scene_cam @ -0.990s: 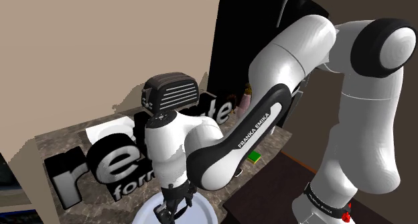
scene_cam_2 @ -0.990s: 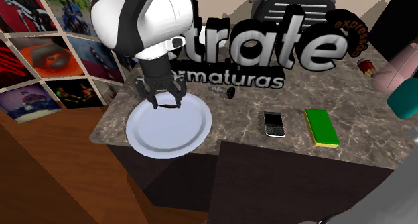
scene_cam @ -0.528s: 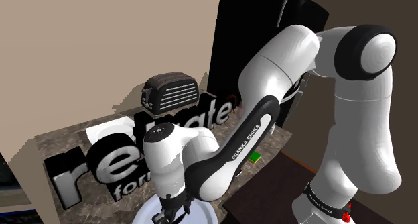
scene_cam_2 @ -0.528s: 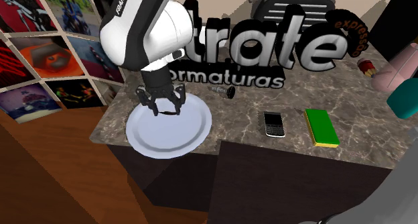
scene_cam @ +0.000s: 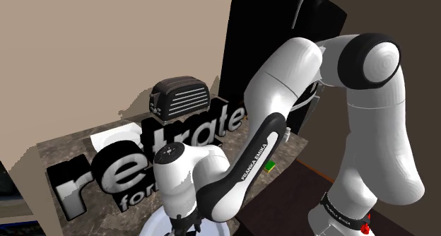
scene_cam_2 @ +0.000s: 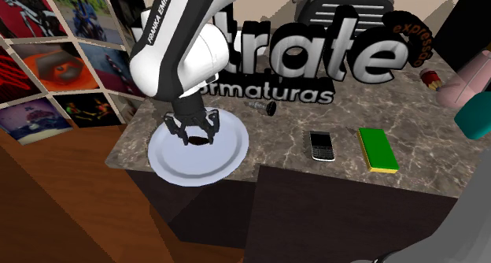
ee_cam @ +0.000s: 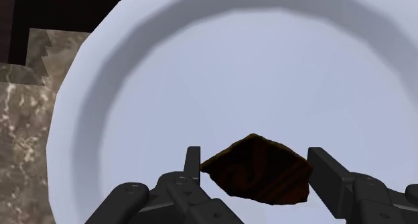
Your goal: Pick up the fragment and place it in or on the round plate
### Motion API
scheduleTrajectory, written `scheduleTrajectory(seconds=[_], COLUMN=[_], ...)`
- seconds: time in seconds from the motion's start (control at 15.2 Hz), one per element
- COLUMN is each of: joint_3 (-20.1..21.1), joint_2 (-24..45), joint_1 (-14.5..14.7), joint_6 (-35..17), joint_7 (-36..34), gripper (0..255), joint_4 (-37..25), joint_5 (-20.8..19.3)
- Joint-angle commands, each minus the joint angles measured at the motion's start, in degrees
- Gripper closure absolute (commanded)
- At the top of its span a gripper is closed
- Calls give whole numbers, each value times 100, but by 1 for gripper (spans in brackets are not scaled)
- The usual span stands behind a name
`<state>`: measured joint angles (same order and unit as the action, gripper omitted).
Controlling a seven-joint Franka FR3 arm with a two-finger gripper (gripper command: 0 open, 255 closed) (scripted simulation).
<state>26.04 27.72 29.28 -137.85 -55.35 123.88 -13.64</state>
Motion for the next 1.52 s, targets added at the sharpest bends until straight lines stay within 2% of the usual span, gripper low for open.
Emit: scheduleTrajectory(seconds=[0.0,0.33,0.4,0.73,0.99,1.45], joint_3=[-16,-15,-15,-15,217,216], joint_2=[29,29,27,29,-477,-477], joint_1=[6,6,5,6,-170,-168], joint_6=[-20,-20,-19,-20,596,596], joint_7=[-8,-8,-7,-8,217,218], gripper=[255,255,0,0,0,0], joint_4=[-16,-16,-16,-16,-167,-167], joint_5=[-16,-16,-15,-16,320,321])
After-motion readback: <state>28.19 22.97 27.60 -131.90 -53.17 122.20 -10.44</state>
